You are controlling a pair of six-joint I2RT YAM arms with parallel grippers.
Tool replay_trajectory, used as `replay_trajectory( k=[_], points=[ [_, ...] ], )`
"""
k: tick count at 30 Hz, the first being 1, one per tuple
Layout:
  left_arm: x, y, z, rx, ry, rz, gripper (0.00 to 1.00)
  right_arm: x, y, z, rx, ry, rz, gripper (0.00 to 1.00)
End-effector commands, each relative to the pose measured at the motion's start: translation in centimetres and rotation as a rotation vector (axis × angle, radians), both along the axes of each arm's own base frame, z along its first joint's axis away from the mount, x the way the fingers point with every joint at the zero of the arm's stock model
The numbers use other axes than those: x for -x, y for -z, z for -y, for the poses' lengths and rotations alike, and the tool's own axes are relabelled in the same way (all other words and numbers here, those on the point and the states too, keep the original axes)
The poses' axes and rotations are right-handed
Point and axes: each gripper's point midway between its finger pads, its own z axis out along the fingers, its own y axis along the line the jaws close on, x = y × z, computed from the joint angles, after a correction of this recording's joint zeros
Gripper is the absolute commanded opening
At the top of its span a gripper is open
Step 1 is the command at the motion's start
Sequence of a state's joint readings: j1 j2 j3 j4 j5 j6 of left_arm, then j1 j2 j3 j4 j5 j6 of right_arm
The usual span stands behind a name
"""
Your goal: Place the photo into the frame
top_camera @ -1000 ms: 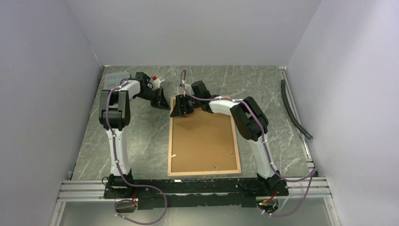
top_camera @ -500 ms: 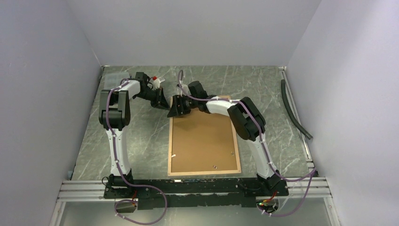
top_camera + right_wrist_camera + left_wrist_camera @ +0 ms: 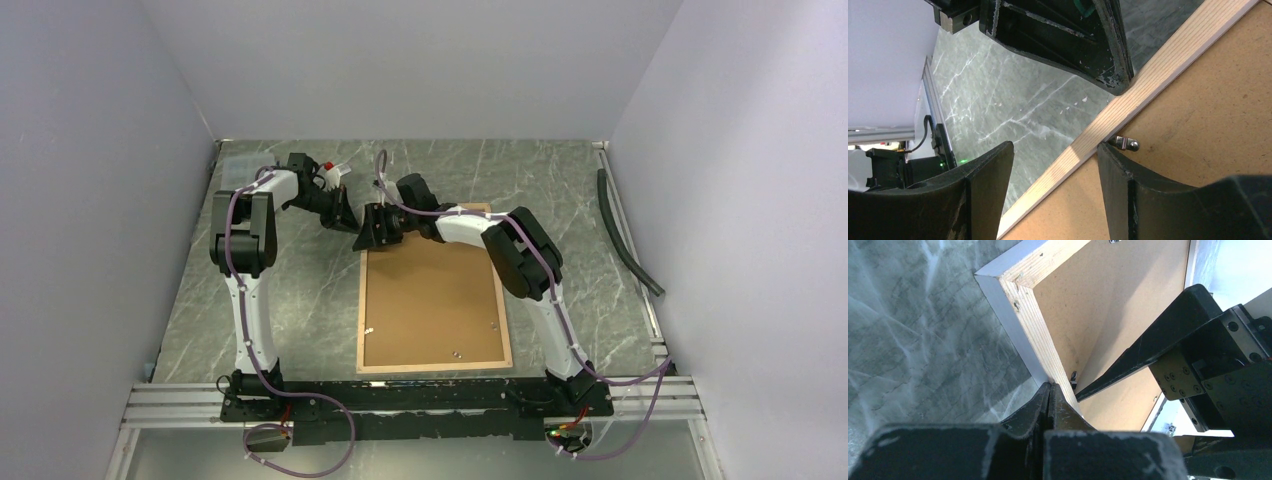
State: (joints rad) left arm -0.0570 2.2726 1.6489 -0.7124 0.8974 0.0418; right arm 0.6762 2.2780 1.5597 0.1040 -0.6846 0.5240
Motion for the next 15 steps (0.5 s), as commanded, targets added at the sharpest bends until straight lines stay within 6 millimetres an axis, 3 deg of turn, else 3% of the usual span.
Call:
replay_trajectory(
  k=[1, 10, 13, 15],
  points=[
    [2.2, 3.6, -1.3, -0.161, 0.034, -0.056, 0.03, -0.3, -1.0, -0.2, -0.001, 0.015, 0.048, 0.66],
    [2.0, 1.2, -3.0, -0.141, 0.001, -0.034, 0.03, -1.1, -3.9, 3.9, -0.001, 0.143, 0.104, 0.73],
    [3.1, 0.7, -3.8, -0.155, 0.021, -0.030, 0.03, -1.9, -5.7, 6.7, -0.006, 0.230, 0.125, 0.81],
    [4.2, 0.8, -4.4, -0.182, 0.047, -0.024, 0.04, -3.0, -7.1, 9.8, 0.010, 0.330, 0.143, 0.87]
  ],
)
